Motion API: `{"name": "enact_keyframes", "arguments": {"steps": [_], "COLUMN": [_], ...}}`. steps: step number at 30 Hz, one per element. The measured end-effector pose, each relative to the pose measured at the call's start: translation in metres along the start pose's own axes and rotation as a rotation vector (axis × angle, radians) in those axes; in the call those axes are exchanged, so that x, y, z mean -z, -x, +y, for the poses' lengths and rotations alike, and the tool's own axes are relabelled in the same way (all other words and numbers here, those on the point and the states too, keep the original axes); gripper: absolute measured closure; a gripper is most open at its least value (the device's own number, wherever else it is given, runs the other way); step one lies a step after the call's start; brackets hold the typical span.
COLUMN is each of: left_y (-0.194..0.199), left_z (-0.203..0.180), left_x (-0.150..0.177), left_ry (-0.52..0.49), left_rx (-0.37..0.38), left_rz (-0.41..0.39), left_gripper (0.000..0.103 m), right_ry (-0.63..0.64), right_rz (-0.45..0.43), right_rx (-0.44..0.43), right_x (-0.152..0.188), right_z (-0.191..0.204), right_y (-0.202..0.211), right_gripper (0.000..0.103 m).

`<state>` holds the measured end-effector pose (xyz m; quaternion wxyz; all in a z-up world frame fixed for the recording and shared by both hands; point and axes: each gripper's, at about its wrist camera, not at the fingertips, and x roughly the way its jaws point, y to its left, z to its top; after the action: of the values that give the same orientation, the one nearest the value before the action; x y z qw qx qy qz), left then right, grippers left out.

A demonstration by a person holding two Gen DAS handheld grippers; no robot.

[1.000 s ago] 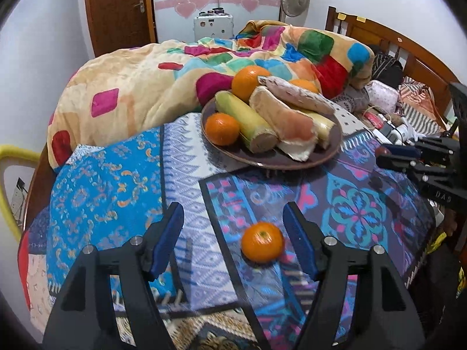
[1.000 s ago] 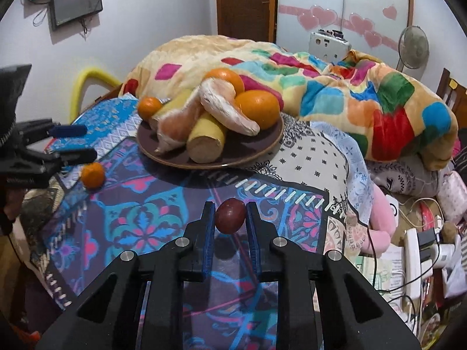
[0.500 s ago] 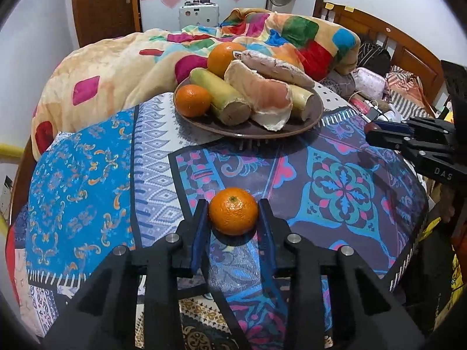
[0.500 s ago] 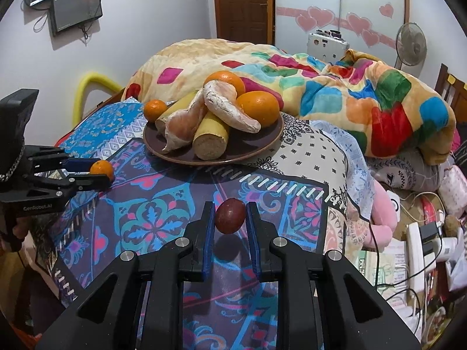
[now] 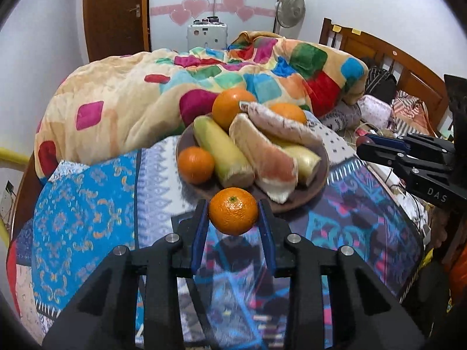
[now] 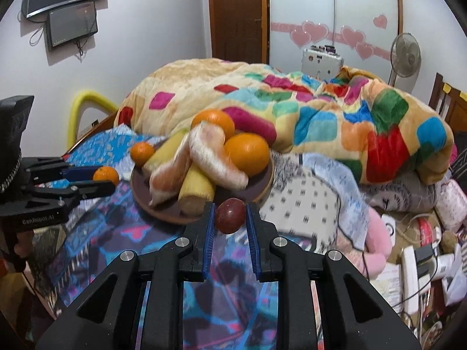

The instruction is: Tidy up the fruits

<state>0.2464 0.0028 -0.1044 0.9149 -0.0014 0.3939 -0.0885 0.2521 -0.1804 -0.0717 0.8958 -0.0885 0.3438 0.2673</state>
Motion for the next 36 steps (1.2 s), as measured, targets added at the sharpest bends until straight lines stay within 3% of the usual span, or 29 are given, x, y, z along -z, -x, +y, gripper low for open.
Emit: {"name": "enact_keyframes", "arguments": {"steps": [19,22,25,28,32,36], "left_y": [-0.035,-0.036,-0.035,-0.034,-0.024,0.007], "left_z": [-0.013,-0.013,-0.013,-0.011,-0.008,-0.009], "left_x": [-0.004,-0.005,-0.004,-0.005,-0.006,-0.007], "left_ry": [-0.049,-0.051,-0.046,-0.038,-0.023,-0.015], "left_rx": [-0.044,-0.045,-0.06,-0.058,-0.056,-0.082], "left_rz": [0.029,0.031,0.025,0.022,0.003,-0.067], "left_gripper": [0.069,0.065,0.051,0.05,0.05,0.05], "right_ry": [-0.066,-0.065,-0.088,-0.09,-0.087,-0.073], "right_rz": [0.099,0.094,0.096,0.085,0.066,0.014], "right_rx": [-0.017,-0.014,-0.028,-0.02,-0.015,0.007], "right_x": [-0.002,-0.003,-0.002,-0.002,-0.003,-0.007], "right_z": [-0.013,-0.013,-0.016,-0.017,-0.017,-0.011], "right_y": [-0.052,-0.052,-0.053,-0.051,-0.041,-0.011], "right_gripper": [0.082,0.08,0.077,0.067,0.067,0.067]}}
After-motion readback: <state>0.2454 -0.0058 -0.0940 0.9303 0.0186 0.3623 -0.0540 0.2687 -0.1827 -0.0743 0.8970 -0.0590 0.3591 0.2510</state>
